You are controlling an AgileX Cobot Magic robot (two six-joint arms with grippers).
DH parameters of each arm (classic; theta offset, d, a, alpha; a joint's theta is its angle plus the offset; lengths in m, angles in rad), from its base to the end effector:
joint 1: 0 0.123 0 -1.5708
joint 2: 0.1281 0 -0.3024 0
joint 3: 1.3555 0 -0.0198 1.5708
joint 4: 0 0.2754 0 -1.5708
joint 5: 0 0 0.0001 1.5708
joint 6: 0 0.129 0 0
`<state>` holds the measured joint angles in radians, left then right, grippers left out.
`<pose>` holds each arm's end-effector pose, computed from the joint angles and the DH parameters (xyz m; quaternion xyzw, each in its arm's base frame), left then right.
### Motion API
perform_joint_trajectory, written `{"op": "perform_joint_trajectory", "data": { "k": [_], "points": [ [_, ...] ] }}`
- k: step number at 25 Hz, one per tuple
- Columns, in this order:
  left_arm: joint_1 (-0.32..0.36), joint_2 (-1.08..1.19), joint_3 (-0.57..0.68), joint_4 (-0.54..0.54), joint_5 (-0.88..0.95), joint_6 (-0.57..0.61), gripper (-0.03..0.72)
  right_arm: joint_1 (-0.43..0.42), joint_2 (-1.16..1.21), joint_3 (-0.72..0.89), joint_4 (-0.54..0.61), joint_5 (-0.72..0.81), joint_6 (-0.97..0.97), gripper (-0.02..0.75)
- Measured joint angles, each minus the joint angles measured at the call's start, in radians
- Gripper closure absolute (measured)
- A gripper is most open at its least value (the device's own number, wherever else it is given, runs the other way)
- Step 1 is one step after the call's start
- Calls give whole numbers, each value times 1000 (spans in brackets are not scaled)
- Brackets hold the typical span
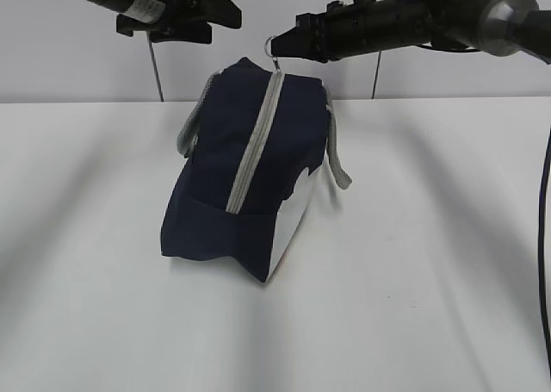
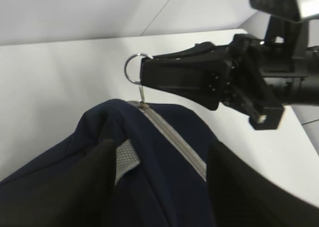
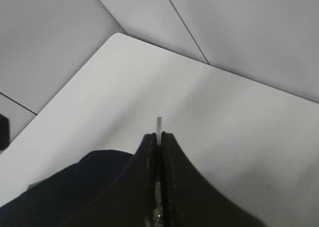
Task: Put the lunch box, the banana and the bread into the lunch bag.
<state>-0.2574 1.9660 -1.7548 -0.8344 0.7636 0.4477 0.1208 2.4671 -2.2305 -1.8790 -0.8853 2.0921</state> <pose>0.4781 -0.1943 0.2995 0.1267 0.8712 -0.3313 0.3393 0.5941 0.1679 0.2166 -0.2305 0.7811 0.3866 0.4328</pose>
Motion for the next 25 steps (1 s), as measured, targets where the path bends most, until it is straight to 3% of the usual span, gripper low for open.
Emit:
{"op": "perform_joint_trajectory", "data": {
  "k": [4, 13, 18, 25],
  "points": [
    [0, 104, -152, 114, 89, -134, 302, 0, 0, 2, 0, 0, 2, 754],
    [-13, 272, -395, 190, 210, -273, 317, 0, 0, 33, 0, 5, 6, 754],
    [-47, 310, -444, 237, 217, -314, 326, 0, 0, 35, 0, 13, 7, 754],
    [-57, 316, -449, 293, 189, -345, 468, 0, 0, 35, 0, 13, 11, 754]
  ]
}}
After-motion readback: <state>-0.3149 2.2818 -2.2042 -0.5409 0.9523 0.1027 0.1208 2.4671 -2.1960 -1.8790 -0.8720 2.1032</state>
